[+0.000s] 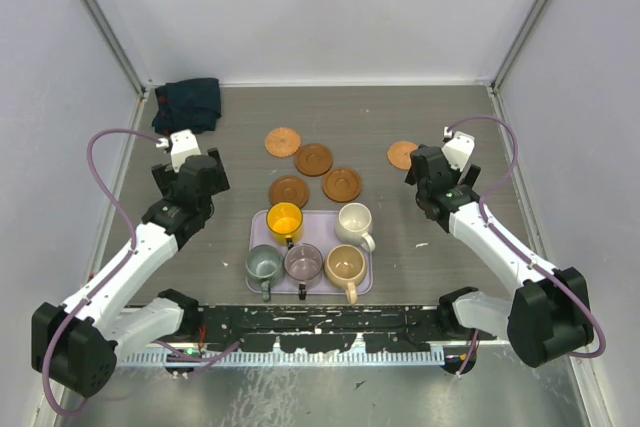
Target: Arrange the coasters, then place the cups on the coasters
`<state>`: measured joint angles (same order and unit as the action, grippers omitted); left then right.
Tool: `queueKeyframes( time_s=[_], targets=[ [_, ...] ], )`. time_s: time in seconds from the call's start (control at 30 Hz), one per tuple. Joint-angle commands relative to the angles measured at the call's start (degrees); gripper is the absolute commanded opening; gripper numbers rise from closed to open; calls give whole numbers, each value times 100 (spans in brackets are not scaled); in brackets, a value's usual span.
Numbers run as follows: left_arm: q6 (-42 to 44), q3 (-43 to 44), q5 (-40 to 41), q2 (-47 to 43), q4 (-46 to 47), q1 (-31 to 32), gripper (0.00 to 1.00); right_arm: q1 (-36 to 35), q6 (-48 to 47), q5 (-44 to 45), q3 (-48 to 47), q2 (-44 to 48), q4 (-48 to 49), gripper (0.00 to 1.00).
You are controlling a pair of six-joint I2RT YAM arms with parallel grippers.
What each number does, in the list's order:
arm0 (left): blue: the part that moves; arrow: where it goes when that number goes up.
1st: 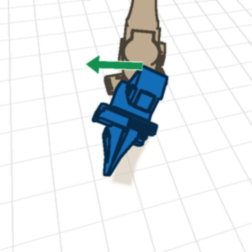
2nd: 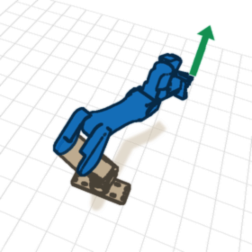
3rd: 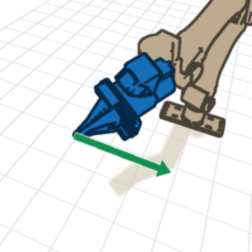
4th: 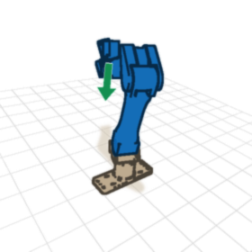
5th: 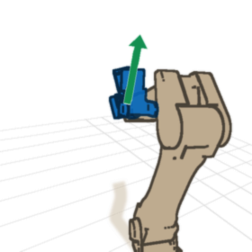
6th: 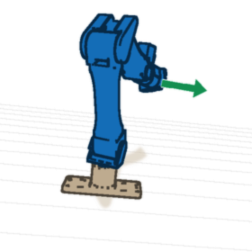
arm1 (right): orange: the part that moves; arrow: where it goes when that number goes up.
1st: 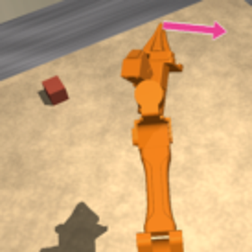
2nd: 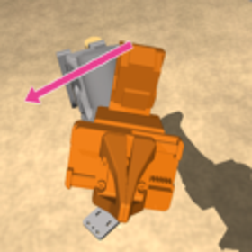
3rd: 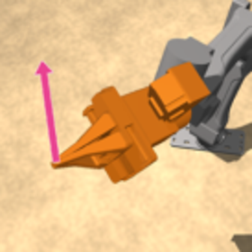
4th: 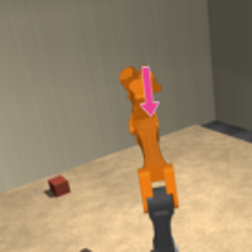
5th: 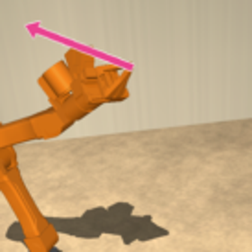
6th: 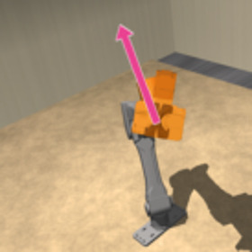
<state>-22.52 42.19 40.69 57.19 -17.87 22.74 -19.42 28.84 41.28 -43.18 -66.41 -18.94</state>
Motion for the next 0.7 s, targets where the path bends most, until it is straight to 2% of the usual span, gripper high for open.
queueKeyframes(
  time_s=[0.0,0.33,0.5,0.67],
  targets=[
    [-24,193,152,-66,204,-24,98,14,77,85,-217,-4,93,100],
    [74,132,88,62,412,-24,98,11,52,-171,-86,103,356,100],
    [503,106,-604,463,1111,-24,98,2,-288,-908,-51,114,793,100],
    [750,497,-1256,1312,1559,-24,98,-62,-537,-1609,-142,-107,1328,98]
  ],
)
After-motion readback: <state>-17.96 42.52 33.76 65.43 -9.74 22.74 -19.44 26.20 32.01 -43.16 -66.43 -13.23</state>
